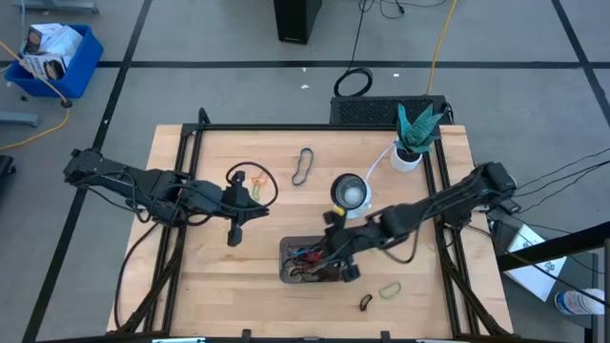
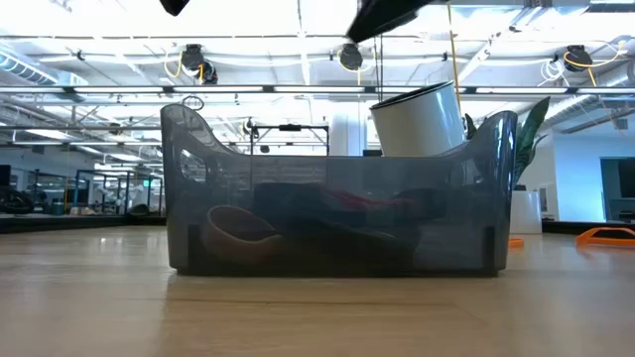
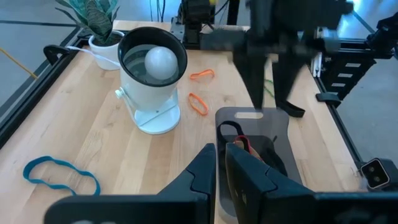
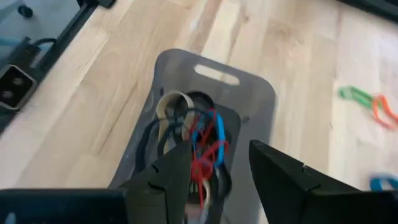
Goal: Pick and place rubber bands into bin
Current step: Put the bottom right orange rubber band into the black bin
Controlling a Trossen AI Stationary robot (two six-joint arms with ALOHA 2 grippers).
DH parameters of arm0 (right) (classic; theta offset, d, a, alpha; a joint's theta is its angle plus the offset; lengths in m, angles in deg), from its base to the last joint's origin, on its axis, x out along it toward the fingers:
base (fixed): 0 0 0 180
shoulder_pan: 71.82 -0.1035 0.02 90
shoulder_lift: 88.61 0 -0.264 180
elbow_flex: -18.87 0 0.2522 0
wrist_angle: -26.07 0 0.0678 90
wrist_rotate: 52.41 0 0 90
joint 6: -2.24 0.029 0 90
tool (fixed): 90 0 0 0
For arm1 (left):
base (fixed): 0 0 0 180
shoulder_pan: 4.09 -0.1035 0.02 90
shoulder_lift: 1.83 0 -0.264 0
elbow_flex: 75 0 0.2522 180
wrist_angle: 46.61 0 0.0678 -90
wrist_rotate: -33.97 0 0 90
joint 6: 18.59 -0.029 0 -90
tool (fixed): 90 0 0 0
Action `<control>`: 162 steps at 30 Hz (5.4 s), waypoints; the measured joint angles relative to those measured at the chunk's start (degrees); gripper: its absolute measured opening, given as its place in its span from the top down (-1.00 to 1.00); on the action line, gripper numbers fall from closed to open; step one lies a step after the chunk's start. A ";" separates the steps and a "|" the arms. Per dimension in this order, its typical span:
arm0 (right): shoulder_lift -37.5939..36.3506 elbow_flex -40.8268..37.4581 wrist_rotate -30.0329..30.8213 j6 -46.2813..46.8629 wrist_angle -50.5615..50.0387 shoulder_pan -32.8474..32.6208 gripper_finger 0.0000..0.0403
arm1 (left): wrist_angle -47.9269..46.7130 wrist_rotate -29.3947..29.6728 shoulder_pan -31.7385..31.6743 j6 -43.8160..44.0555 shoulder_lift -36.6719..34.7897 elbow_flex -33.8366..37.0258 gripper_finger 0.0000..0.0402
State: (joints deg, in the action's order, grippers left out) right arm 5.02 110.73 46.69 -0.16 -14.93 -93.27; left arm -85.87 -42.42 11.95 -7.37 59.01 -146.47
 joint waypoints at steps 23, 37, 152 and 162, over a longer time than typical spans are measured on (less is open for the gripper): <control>-16.11 -4.89 -0.37 65.62 -47.65 -0.39 0.23 | 0.00 0.00 0.01 -0.61 0.00 0.00 0.79; -16.07 -31.24 -4.75 77.19 -30.06 2.14 0.23 | 0.04 0.00 0.01 -2.49 0.00 0.00 0.79; 15.17 1.90 -3.15 13.23 -5.98 1.97 0.99 | 0.23 0.02 -0.01 -1.41 0.00 0.00 0.79; 14.73 1.90 -3.16 13.20 -5.58 1.97 0.86 | 0.22 0.02 -0.01 -1.27 0.00 0.00 0.79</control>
State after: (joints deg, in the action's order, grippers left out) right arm 19.75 112.63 43.53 13.04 -20.50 -91.31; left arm -85.65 -42.40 11.94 -8.63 59.01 -146.47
